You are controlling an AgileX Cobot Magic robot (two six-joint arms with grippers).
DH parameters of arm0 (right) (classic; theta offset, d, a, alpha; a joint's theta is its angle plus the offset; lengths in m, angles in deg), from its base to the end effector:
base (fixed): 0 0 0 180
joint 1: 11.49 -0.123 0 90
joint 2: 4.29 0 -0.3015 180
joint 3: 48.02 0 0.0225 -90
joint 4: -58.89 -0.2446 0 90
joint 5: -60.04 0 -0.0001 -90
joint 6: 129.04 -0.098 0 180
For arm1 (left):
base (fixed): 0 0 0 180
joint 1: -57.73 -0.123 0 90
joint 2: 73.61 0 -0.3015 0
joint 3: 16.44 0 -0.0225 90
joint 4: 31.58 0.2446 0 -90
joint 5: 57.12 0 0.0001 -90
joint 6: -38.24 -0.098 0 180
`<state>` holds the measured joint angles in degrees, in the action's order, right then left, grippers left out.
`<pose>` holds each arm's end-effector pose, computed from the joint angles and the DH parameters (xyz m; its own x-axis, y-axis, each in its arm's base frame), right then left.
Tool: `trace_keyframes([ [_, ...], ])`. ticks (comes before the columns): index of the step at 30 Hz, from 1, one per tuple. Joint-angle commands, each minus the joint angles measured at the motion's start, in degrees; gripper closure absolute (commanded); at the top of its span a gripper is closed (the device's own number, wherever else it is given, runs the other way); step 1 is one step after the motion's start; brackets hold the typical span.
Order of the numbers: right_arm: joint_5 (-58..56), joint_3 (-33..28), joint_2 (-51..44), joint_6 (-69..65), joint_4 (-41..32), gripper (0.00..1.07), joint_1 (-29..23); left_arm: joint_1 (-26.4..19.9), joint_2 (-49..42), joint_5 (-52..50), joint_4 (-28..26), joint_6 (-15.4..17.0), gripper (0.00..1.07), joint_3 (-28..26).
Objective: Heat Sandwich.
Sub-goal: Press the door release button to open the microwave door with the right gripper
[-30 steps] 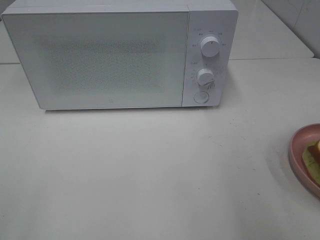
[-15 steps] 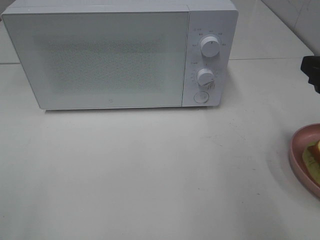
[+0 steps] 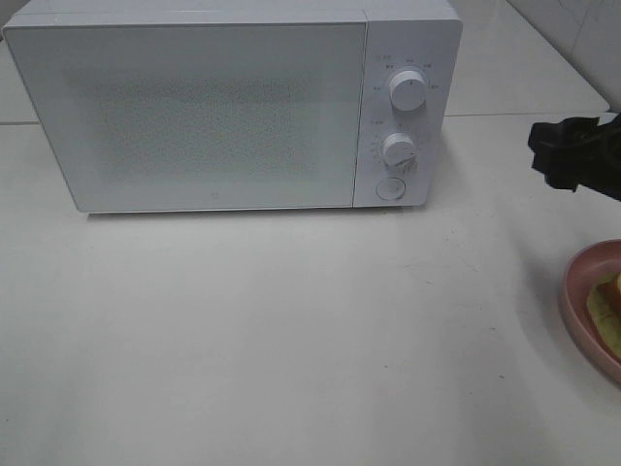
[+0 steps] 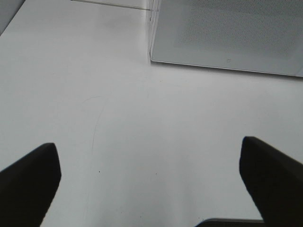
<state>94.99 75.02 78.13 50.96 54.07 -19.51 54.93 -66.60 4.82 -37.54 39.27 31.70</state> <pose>0.2297 0.0276 0.2262 -0.2542 0.0337 -0.9666 -0.0759 0.9956 0.0547 -0.0240 -0.0102 0.2737 -0.4540 -0.0890 -0.8865 0.0025 0.9949 -0.1012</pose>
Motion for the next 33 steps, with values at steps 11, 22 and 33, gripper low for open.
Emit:
trace_keyframes([
  [11,16.8,0.1,10.5,12.2,-18.4,0.31,-13.8,-0.1,-1.3,-0.9,-0.6,0.1,0.10,0.1],
  [22,24.9,0.1,18.8,13.3,-29.2,0.31,-24.6,-0.1,-1.3,-0.9,-0.6,0.1,0.10,0.1],
  [33,28.6,0.1,22.7,13.3,-39.6,0.31,-34.6,-0.1,-1.3,-0.9,-0.5,0.2,0.10,0.1],
])
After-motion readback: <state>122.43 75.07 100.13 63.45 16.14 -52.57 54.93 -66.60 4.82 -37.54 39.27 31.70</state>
